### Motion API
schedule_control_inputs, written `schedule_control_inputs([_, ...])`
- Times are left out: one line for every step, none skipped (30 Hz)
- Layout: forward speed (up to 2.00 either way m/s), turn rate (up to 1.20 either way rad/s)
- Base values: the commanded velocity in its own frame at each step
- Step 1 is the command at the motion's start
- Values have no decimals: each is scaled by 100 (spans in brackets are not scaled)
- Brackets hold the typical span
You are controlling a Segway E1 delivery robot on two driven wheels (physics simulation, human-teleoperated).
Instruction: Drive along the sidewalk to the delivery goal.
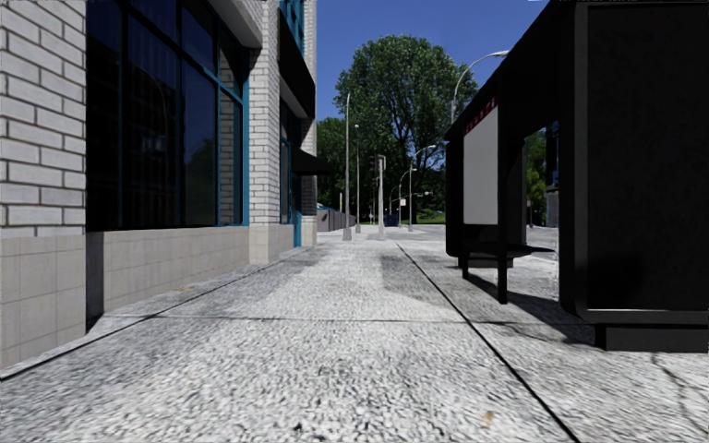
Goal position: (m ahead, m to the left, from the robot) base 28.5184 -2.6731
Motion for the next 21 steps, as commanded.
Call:
schedule_control_inputs([200,0])
schedule_control_inputs([200,0])
schedule_control_inputs([200,0])
schedule_control_inputs([200,0])
schedule_control_inputs([200,0])
schedule_control_inputs([200,0])
schedule_control_inputs([200,0])
schedule_control_inputs([200,0])
schedule_control_inputs([200,0])
schedule_control_inputs([200,0])
schedule_control_inputs([200,0])
schedule_control_inputs([200,0])
schedule_control_inputs([200,0])
schedule_control_inputs([200,0])
schedule_control_inputs([200,0])
schedule_control_inputs([200,0])
schedule_control_inputs([200,0])
schedule_control_inputs([200,0])
schedule_control_inputs([200,0])
schedule_control_inputs([200,0])
schedule_control_inputs([200,0])
